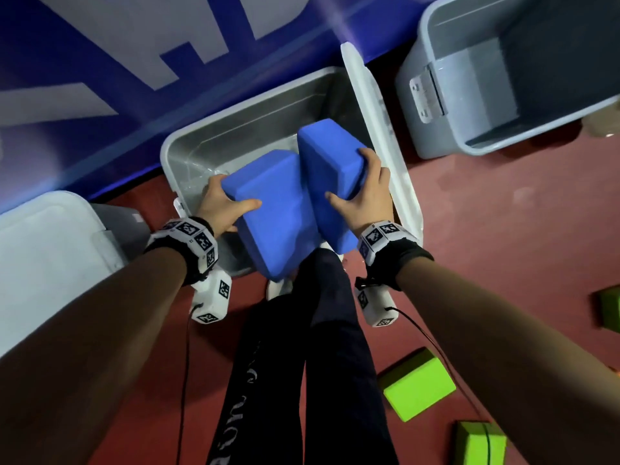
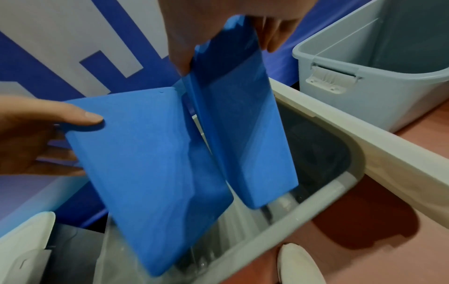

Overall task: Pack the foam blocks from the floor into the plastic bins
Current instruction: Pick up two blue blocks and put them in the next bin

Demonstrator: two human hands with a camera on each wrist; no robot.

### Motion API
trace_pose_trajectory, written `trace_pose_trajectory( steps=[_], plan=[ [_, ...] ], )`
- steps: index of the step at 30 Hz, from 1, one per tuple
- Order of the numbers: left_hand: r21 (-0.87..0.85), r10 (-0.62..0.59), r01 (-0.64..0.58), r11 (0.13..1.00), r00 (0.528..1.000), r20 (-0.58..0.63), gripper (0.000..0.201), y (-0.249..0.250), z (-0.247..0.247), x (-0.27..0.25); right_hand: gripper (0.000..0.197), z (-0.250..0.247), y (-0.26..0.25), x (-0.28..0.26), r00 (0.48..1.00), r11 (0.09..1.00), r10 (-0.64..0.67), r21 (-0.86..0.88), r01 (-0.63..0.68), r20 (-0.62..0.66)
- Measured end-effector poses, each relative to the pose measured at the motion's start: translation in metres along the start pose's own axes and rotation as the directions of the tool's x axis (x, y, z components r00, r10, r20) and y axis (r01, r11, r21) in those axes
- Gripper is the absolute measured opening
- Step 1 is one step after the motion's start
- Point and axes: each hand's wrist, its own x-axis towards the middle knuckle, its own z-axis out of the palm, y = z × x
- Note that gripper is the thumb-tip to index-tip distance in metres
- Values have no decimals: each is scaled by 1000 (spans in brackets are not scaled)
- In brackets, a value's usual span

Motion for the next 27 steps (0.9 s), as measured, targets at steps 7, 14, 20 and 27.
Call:
trace_pose_trajectory(
  steps=[7,14,20,27],
  plan=[
    [267,125,-32,963,931,-342,75,13,16,42,92,13,-6,69,993,998,-18,-58,12,-119],
    [177,-52,122,977,934,-354,78,0,84,99,89,59,31,106,981,981,193,8,-194,7],
    [110,-58,104,988,932,-359,81,-11,132,154,87,102,75,143,976,970,211,136,-204,-45],
    [108,66,-25,994,917,-394,82,-19,170,203,87,138,97,195,967,948,243,232,-220,-74]
  ],
)
